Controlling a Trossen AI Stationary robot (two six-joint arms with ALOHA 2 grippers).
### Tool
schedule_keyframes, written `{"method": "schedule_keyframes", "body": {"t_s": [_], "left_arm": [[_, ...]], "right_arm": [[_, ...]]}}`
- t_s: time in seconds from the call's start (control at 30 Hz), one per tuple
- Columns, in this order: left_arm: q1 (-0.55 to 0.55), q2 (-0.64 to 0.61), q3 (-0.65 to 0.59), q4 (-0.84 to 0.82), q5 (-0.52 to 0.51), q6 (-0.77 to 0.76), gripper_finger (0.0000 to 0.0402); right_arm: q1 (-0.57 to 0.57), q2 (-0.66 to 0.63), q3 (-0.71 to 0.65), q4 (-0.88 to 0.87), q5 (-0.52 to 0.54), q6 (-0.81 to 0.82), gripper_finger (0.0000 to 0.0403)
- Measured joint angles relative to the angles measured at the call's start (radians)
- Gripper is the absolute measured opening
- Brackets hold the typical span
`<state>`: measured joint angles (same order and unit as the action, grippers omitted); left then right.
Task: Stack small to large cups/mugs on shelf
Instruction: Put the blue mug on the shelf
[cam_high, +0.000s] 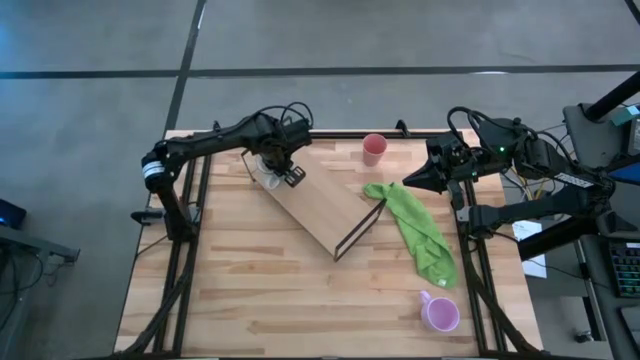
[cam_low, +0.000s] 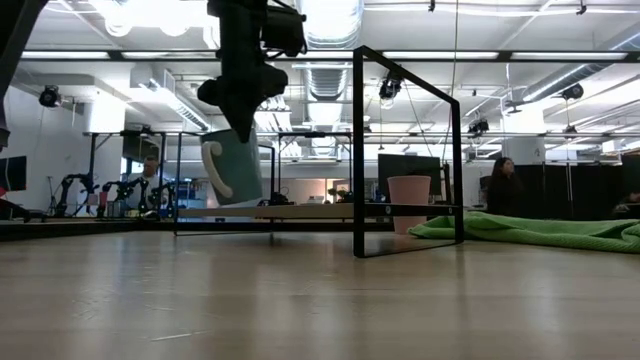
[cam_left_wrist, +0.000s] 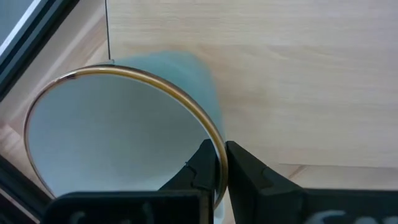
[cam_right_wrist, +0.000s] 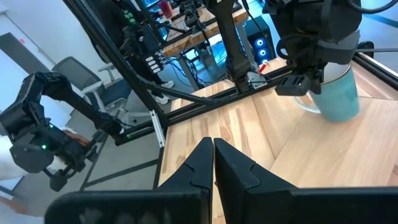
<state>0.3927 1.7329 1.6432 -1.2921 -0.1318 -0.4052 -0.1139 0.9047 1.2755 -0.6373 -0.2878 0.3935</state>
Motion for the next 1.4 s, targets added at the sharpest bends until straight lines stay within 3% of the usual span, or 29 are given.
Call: {"method": "schedule_keyframes", "body": {"t_s": [1.07,1.4], "left_arm": [[0.005,0.002,-0.029,0.027,0.019,-0.006,0.0007],[0.007,0.002,-0.042,0.084,0.032,-0.006,0.0043]], "right_arm": [[0.000,0.000,0.000,0.000,0.000,0.000,0.0009],[0.000,0.000,0.000,0.000,0.000,0.000,0.0009]]}}
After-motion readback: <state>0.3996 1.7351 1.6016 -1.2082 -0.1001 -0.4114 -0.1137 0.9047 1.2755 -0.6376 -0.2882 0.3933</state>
